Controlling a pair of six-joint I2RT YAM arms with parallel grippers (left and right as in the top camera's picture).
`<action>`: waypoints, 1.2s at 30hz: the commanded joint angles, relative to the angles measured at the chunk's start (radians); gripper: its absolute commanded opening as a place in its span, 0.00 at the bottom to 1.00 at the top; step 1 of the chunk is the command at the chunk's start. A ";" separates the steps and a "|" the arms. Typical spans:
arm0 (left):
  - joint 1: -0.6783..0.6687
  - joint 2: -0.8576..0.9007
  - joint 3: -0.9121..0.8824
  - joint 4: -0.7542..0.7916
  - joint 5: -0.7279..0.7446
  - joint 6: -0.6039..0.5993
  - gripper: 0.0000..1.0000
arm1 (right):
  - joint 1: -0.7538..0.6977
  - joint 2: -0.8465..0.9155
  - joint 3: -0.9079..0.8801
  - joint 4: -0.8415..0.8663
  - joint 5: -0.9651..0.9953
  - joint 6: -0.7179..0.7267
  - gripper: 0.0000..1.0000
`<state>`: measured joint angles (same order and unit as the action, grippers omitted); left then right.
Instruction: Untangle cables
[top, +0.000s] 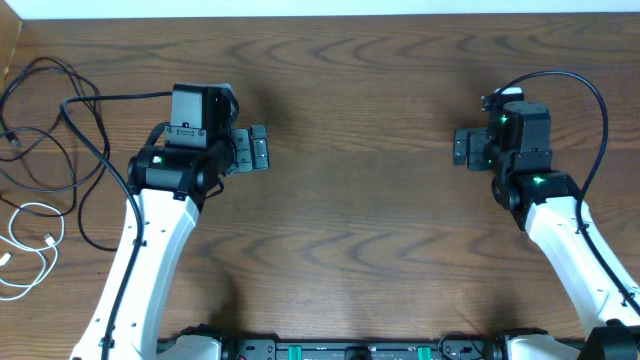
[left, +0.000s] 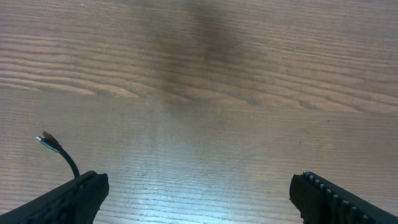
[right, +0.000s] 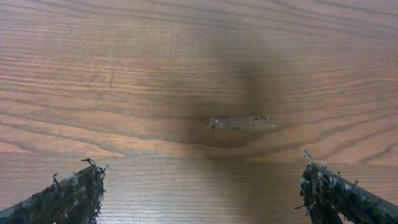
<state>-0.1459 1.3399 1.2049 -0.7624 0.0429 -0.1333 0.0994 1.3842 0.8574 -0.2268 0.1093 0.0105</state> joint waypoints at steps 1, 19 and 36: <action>-0.002 -0.001 -0.002 -0.004 -0.008 0.002 0.98 | 0.005 -0.002 0.012 -0.003 0.015 -0.012 0.99; -0.002 -0.012 -0.005 -0.008 -0.009 0.002 0.98 | 0.005 0.002 0.012 -0.028 0.012 -0.012 0.99; -0.002 -0.546 -0.439 0.307 0.001 0.002 0.98 | 0.005 0.002 0.012 -0.032 0.012 -0.012 0.99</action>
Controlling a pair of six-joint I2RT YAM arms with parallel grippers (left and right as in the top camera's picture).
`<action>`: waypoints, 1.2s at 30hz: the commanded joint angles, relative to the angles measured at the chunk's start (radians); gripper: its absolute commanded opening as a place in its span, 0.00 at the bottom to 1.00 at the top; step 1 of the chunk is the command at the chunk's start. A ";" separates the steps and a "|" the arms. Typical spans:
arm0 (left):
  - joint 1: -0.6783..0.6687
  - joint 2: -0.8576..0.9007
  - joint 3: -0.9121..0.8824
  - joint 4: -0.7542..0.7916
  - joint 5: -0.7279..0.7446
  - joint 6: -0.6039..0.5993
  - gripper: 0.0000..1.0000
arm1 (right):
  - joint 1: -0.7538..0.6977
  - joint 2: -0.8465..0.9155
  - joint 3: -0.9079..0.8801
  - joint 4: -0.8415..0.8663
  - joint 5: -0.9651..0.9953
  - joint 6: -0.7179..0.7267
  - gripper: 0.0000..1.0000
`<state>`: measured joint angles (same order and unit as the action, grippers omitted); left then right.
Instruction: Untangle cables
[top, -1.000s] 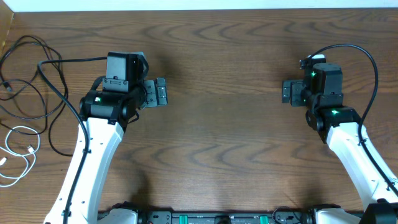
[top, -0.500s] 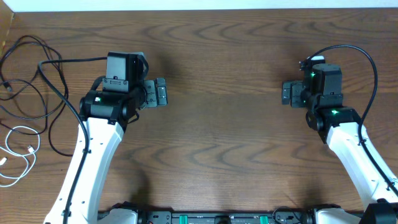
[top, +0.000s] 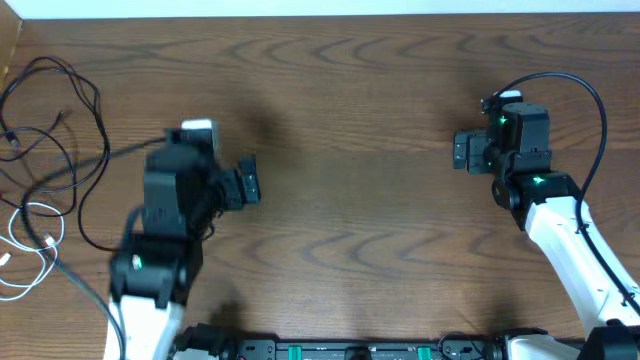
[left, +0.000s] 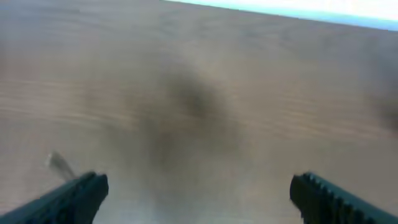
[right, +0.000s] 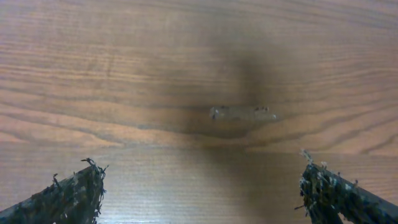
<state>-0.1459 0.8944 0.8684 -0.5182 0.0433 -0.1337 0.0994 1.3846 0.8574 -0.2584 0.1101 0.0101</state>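
Black cables (top: 50, 120) lie in loose overlapping loops at the table's far left, with a white cable (top: 30, 250) coiled below them. My left gripper (top: 249, 184) is to their right, open and empty; it points toward the table's middle and is blurred. In the left wrist view its fingers (left: 74, 196) stand wide apart, and a blurred cable end (left: 59, 165) shows beside the left one. My right gripper (top: 461, 150) is open and empty on the right side, far from the cables, with both fingertips (right: 78, 190) apart over bare wood.
The wooden table (top: 350, 220) runs to a pale far edge (left: 311, 12). A small worn mark (right: 242, 112) sits on the wood ahead of the right gripper. The right arm's own black cable (top: 590, 110) arcs behind it.
My left arm has shifted toward the table's front, its gripper now lower and a little left in the overhead view. Its wrist view now reaches the table's far edge. The right arm has barely moved.
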 joint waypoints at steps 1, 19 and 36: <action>-0.003 -0.188 -0.187 0.152 0.002 0.002 0.98 | 0.005 0.001 0.012 -0.001 0.011 -0.011 0.99; -0.023 -0.888 -0.734 0.554 -0.013 0.010 0.99 | 0.005 0.001 0.012 0.000 0.011 -0.011 0.99; -0.031 -0.893 -0.864 0.448 -0.009 0.009 0.98 | 0.005 0.001 0.012 0.000 0.011 -0.011 0.99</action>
